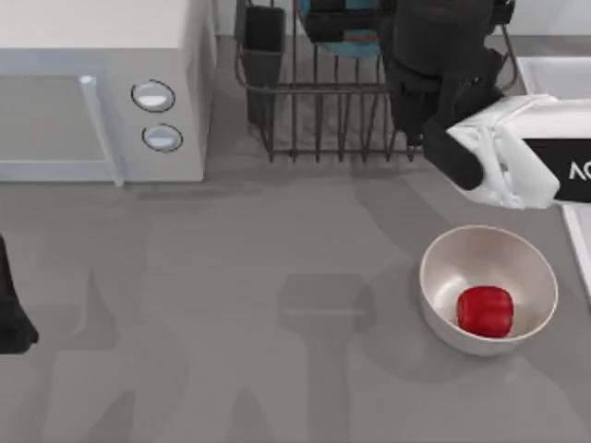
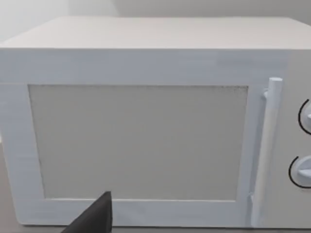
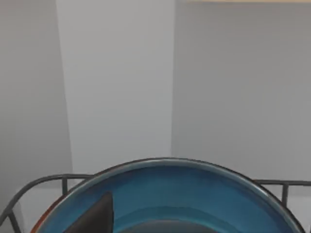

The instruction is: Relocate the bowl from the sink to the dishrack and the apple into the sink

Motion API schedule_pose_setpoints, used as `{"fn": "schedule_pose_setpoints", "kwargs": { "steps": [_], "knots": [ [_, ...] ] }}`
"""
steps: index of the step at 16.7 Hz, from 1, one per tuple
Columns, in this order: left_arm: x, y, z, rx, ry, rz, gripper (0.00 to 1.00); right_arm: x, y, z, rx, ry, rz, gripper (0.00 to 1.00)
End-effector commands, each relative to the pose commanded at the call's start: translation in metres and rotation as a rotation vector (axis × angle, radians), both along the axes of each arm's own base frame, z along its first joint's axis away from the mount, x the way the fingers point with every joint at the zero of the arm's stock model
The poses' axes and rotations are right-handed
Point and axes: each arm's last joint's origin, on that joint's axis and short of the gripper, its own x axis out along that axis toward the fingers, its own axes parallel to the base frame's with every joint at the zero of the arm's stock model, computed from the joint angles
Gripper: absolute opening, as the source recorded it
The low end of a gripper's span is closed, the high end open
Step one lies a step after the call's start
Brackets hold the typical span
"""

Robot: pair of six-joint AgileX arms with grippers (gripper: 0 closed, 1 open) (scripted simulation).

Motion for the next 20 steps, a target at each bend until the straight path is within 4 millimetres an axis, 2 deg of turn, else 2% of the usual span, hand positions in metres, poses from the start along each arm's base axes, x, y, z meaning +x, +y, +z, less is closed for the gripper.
{"fn": "schedule_pose_setpoints", "kwargs": {
  "steps": [2, 4, 6, 9, 12, 14, 17, 20],
  "knots": [
    [0.000, 0.000, 0.000, 0.000, 0.000, 0.000, 1.00, -0.014, -0.029, 0.009, -0.008, 0.019, 0.031, 1.00],
    [0.000, 0.000, 0.000, 0.000, 0.000, 0.000, 1.00, -0.038, -0.064, 0.019, -0.014, 0.043, 0.063, 1.00],
    [0.000, 0.000, 0.000, 0.000, 0.000, 0.000, 1.00, -0.071, -0.102, 0.027, -0.012, 0.063, 0.089, 1.00],
    [0.000, 0.000, 0.000, 0.000, 0.000, 0.000, 1.00, -0.136, -0.157, 0.029, 0.007, 0.067, 0.107, 1.00],
    [0.000, 0.000, 0.000, 0.000, 0.000, 0.000, 1.00, -0.199, -0.197, 0.006, 0.025, 0.057, 0.101, 1.00],
    [0.000, 0.000, 0.000, 0.000, 0.000, 0.000, 1.00, -0.228, -0.212, -0.017, 0.031, 0.049, 0.085, 1.00],
    [0.000, 0.000, 0.000, 0.000, 0.000, 0.000, 1.00, -0.253, -0.226, -0.049, 0.028, 0.034, 0.047, 1.00],
    [0.000, 0.000, 0.000, 0.000, 0.000, 0.000, 1.00, -0.263, -0.233, -0.067, 0.017, 0.011, 0.004, 1.00]
  ]
}}
